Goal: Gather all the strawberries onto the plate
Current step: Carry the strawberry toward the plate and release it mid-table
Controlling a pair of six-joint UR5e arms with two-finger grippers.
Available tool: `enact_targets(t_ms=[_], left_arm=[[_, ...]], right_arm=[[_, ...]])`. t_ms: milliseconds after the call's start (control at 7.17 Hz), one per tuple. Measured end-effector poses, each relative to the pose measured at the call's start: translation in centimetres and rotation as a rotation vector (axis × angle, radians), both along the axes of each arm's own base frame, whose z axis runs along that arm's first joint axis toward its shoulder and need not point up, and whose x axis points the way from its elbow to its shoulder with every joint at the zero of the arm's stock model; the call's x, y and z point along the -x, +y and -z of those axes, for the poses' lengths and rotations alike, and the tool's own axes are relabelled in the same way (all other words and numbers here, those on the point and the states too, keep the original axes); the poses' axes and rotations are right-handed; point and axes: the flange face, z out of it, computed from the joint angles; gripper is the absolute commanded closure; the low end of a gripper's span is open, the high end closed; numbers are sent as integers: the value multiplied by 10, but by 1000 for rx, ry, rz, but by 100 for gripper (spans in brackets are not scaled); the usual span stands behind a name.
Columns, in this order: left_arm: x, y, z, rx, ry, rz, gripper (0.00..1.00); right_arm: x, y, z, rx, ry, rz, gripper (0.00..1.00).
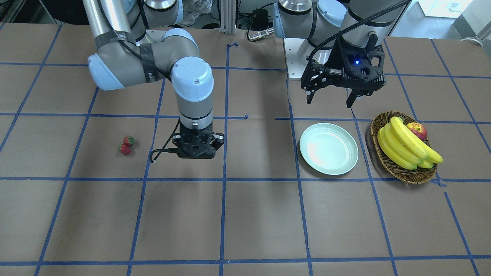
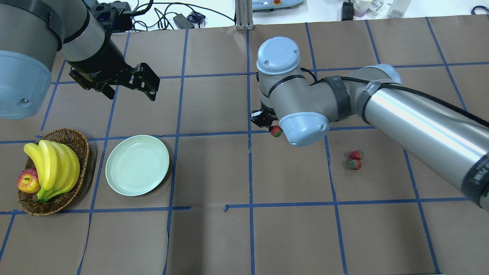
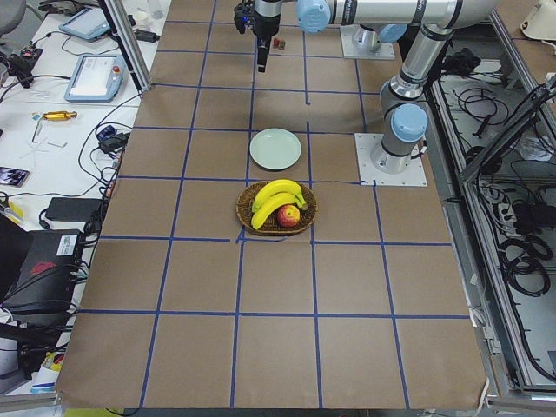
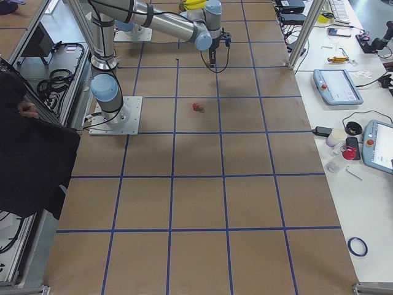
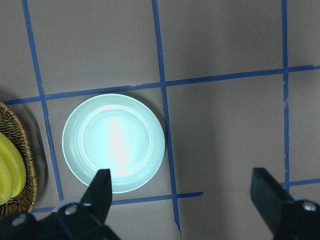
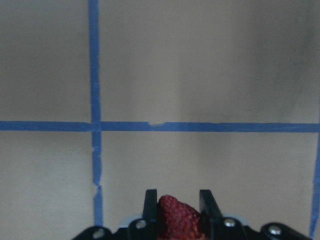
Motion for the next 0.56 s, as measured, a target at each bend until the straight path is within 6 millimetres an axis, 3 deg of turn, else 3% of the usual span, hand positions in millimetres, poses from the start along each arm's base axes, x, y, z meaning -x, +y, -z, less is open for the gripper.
enact_targets(t_ms=[139,279,418,558], left_arm=[[0,0,0,-1,0,0,0],[0,0,1,-1,0,0,0],[0,0,1,-2,0,0,0],[0,0,1,-1,0,0,0]], right_arm=[[-43,7,13,15,-59,-17,97],[-72,15,34,5,-90,-23,95],[-88,21,52,-19,-112,-27,87],[-94,25,62,-43,-132,-29,46]])
